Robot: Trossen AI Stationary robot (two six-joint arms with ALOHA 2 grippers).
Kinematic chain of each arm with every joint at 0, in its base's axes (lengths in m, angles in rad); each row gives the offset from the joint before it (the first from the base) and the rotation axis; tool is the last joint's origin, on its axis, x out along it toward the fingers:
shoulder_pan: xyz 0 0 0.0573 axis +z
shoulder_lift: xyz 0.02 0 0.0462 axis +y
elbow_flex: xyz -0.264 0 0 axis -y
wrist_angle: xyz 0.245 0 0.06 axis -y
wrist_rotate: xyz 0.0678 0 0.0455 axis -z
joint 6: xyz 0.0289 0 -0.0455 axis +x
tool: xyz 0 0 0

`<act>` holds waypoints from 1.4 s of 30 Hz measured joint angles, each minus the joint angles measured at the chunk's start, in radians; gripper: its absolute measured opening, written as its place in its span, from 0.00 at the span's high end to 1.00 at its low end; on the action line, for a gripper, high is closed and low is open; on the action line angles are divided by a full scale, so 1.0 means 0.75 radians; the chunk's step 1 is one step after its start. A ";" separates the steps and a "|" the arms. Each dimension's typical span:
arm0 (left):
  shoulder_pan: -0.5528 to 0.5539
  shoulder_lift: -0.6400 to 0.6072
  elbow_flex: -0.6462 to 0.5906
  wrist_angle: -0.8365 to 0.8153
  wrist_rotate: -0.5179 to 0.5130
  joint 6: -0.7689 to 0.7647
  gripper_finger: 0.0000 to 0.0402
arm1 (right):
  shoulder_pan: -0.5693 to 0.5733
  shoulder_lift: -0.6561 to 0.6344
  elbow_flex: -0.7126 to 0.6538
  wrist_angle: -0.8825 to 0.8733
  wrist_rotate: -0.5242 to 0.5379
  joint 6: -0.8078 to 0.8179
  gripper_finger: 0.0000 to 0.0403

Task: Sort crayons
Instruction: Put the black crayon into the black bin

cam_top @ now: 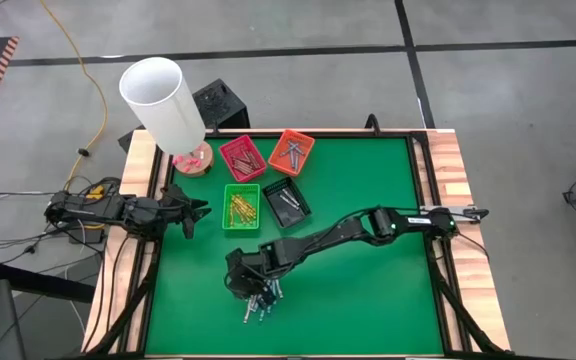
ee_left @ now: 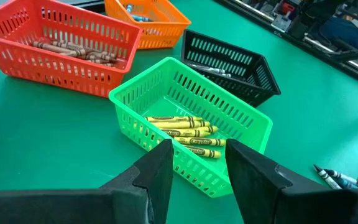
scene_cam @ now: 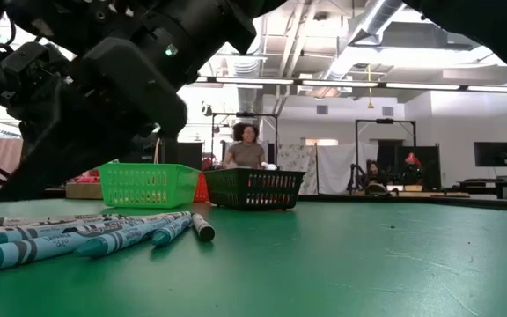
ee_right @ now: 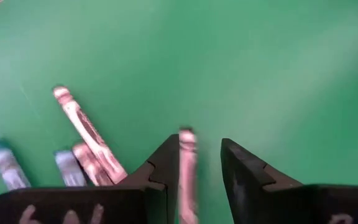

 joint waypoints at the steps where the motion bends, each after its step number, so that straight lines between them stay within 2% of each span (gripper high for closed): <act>1: 0.000 0.000 0.000 0.000 0.000 0.000 0.66 | 0.000 0.010 0.002 0.015 -0.023 0.011 0.70; 5: 0.000 -0.001 0.000 0.000 0.000 0.000 0.66 | -0.014 0.055 0.002 0.062 -0.162 0.102 0.70; 9: 0.000 -0.001 0.000 0.001 0.004 0.000 0.66 | -0.038 0.060 0.000 0.063 -0.227 0.124 0.70; 16: 0.000 -0.002 -0.001 0.002 0.002 0.000 0.66 | -0.054 0.061 0.000 0.046 -0.211 0.125 0.74; 24: 0.000 -0.002 0.000 0.002 0.001 0.001 0.66 | -0.058 0.059 0.000 0.033 -0.197 0.145 0.97; 31: 0.000 -0.002 -0.001 0.002 0.001 0.000 0.66 | -0.071 -0.002 -0.006 0.023 -0.152 0.131 0.99; 37: 0.000 -0.002 -0.001 0.002 0.001 0.000 0.66 | -0.108 -0.133 -0.004 0.014 0.046 0.174 0.99; 39: 0.000 -0.002 -0.001 0.003 0.001 0.000 0.66 | -0.113 -0.183 -0.004 0.004 0.203 0.246 0.99; 42: 0.000 -0.002 -0.001 0.003 0.002 0.000 0.66 | -0.123 -0.261 -0.002 -0.044 0.523 0.369 0.99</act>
